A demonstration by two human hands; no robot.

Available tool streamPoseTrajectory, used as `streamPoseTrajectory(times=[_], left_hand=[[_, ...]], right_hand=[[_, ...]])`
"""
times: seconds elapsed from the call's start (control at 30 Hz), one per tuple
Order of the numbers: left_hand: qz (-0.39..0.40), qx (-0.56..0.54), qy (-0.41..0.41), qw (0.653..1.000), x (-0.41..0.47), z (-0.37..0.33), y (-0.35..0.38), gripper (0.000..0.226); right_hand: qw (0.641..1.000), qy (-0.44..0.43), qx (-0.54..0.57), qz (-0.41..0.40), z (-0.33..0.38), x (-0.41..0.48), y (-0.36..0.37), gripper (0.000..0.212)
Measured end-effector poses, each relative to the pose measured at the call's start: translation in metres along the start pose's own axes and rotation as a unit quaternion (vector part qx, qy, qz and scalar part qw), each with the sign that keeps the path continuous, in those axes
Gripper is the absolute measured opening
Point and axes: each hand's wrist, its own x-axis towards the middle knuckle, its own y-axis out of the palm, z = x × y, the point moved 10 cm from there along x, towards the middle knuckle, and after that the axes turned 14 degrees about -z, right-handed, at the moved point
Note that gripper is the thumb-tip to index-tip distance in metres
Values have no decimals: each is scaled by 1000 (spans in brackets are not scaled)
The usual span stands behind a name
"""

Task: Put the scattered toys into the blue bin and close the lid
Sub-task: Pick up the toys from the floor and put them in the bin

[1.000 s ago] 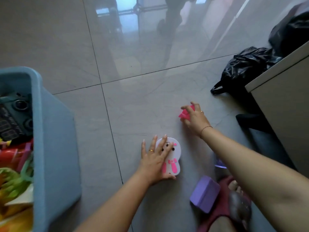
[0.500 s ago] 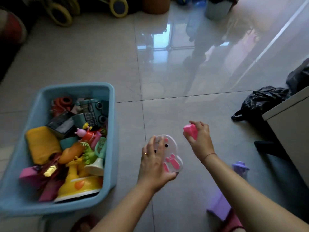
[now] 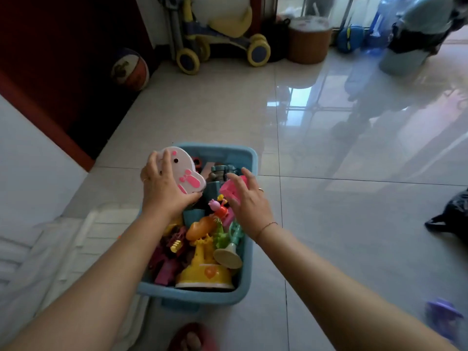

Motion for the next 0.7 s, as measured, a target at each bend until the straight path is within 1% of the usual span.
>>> streamPoseTrajectory(times=[0.03, 0.1, 0.17, 0.23, 0.3, 0.33, 0.43, 0.5, 0.63, 0.7], left_hand=[[24, -3, 12, 1000, 11, 1, 13, 118], [101, 0, 52, 994, 27, -4, 46, 117], [177, 19, 88, 980, 32, -8, 82, 104], [215, 11, 94, 972, 31, -8, 114, 86], [201, -15, 92, 975, 34, -5, 129, 79], [189, -7, 106, 976, 37, -5, 133, 75], [172, 99, 193, 961, 42, -11, 142, 63], [171, 117, 213, 955, 42, -16, 143, 59], [176, 12, 174, 969, 28, -16, 135, 57], [172, -9, 165, 971, 20, -13, 134, 62]], right_hand=[[998, -4, -58, 32, -7, 1, 14, 53], [990, -5, -117, 79, -24, -1, 32, 52], [985, -21, -144, 96, -33, -8, 40, 53], [981, -36, -166, 96, -35, -13, 42, 56], [979, -34, -175, 98, -35, -13, 44, 57], [977, -33, -182, 102, -34, -13, 45, 57], [971, -42, -208, 114, -31, -14, 49, 56], [968, -42, -216, 119, -31, -13, 50, 57], [967, -41, -216, 125, -31, -13, 49, 62], [967, -39, -215, 134, -32, -15, 50, 68]])
